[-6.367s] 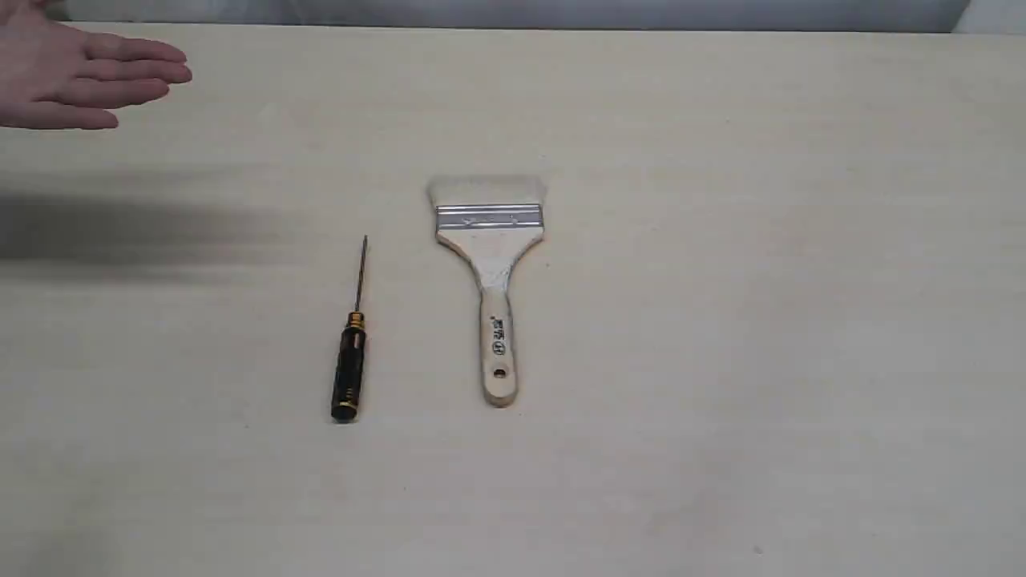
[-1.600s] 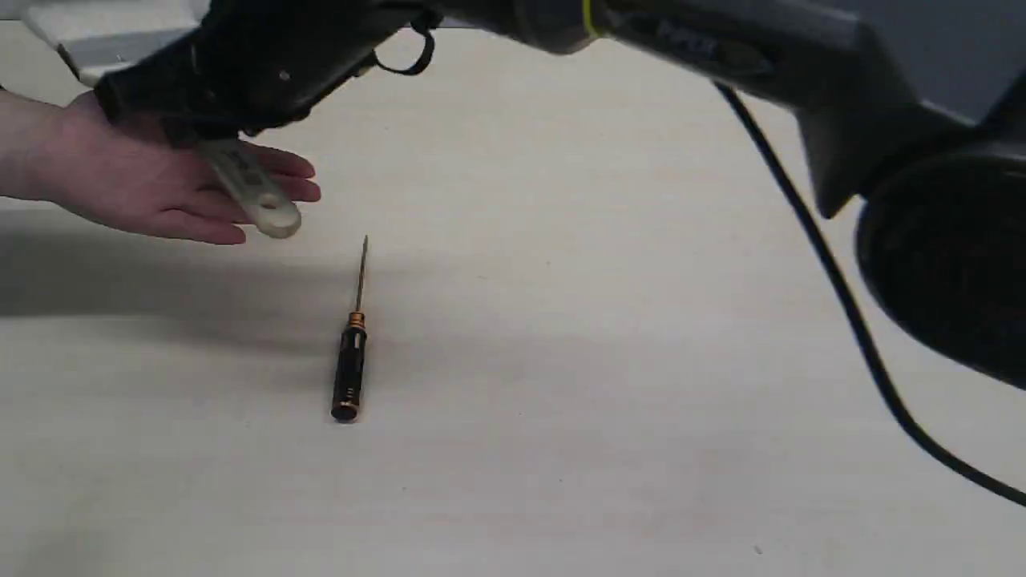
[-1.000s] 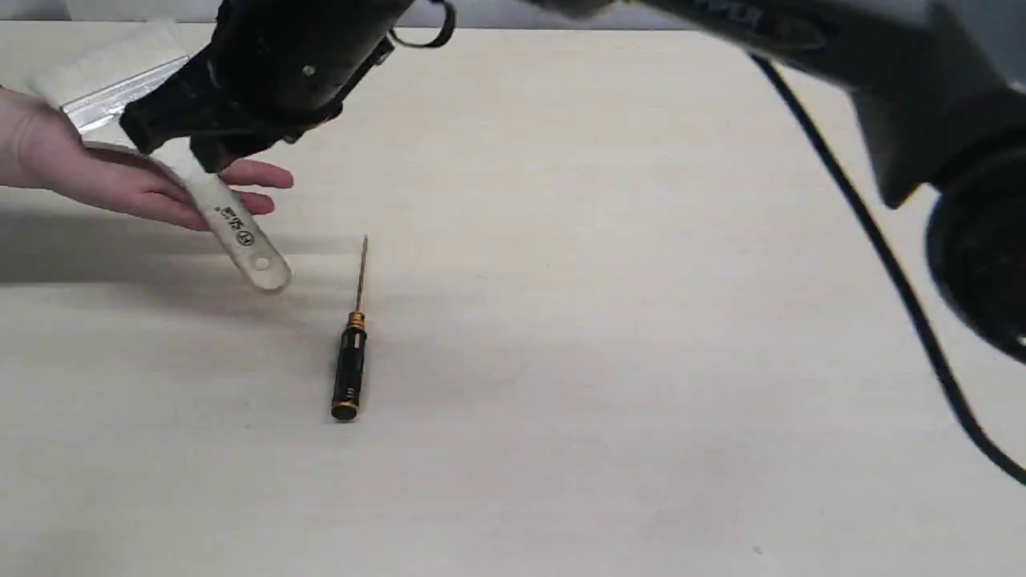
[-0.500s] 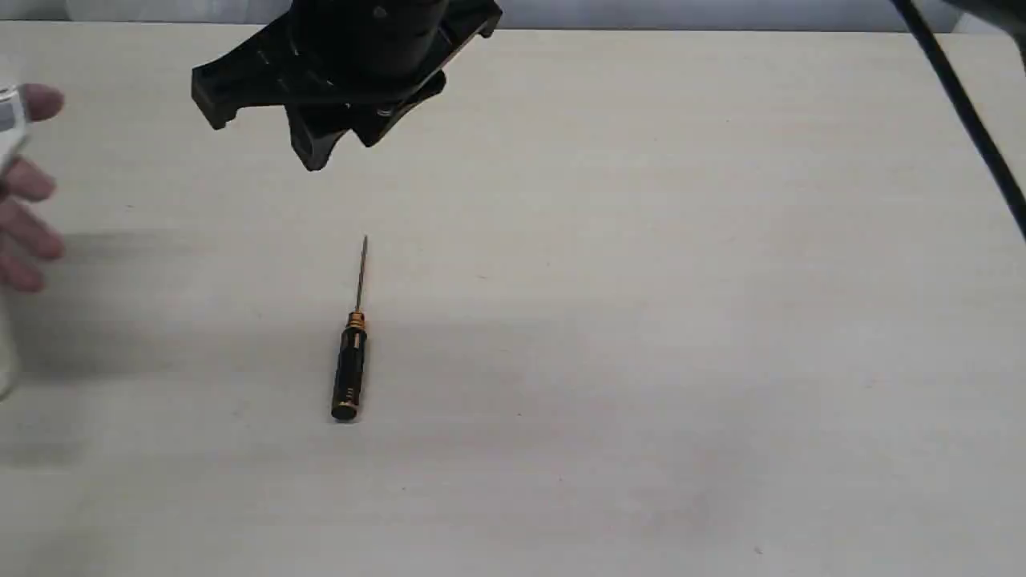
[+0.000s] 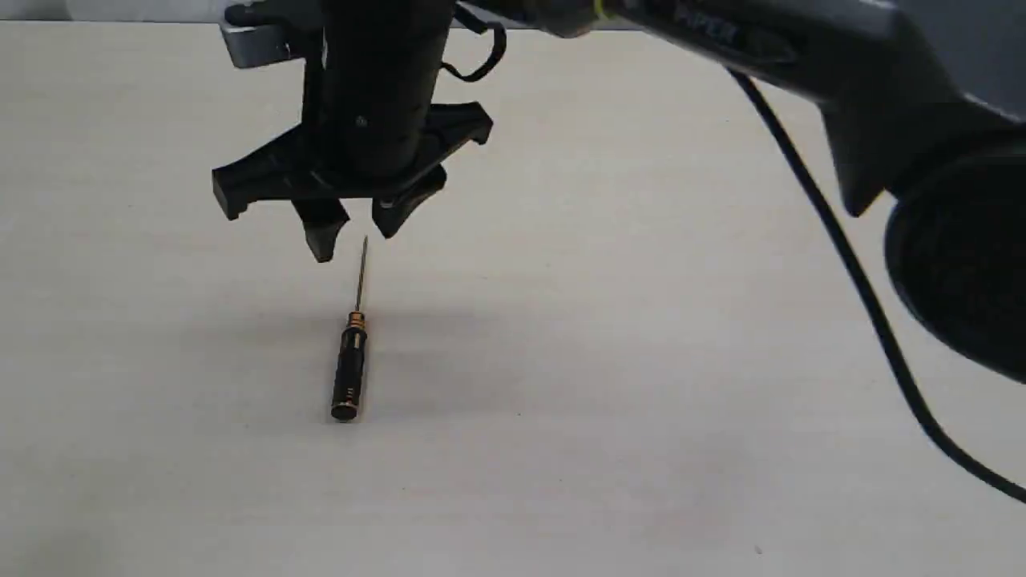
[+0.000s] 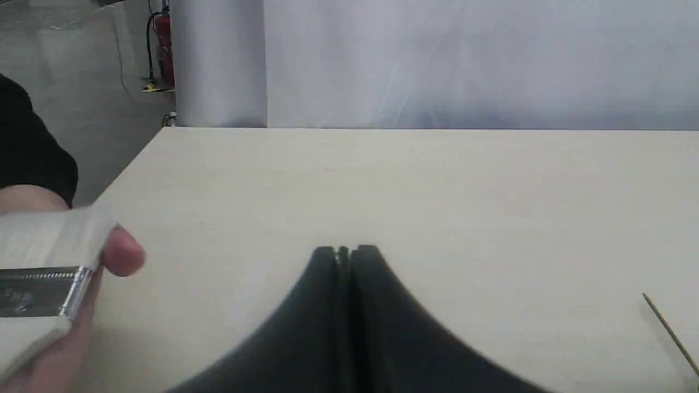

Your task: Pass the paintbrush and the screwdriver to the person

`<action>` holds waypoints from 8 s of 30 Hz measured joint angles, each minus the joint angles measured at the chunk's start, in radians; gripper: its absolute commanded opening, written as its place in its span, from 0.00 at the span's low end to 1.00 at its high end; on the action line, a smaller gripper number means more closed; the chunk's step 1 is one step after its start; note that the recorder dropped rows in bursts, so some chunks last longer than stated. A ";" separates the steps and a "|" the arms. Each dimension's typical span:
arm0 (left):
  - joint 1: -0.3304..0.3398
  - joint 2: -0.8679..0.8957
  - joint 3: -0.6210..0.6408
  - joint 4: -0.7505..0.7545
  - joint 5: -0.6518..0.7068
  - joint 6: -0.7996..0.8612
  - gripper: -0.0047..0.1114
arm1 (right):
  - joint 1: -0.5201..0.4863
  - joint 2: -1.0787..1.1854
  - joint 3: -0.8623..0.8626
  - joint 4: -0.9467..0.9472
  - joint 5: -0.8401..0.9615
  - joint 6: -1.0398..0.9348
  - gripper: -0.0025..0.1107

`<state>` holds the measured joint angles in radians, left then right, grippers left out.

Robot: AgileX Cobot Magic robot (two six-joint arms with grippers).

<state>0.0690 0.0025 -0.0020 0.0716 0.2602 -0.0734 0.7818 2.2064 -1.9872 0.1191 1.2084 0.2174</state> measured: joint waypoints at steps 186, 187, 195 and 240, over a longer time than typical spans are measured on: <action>0.000 0.000 0.000 0.000 0.000 0.000 0.04 | -0.881 -2.053 1.918 -0.897 -1.272 0.479 0.06; 0.000 0.000 0.000 0.000 0.000 0.000 0.04 | -0.897 -2.077 1.946 -0.897 -1.281 0.479 0.06; 0.000 0.000 0.000 0.000 0.000 0.000 0.04 | -0.938 -2.192 1.984 -0.897 -1.271 0.496 0.06; 0.000 0.000 0.000 0.000 0.000 0.000 0.04 | -0.938 -2.201 1.984 -0.199 -1.187 -0.193 0.06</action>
<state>0.0690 0.0025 -0.0020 0.0716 0.2602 -0.0734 -0.1564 0.0051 -0.0035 -0.0797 0.0213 0.0243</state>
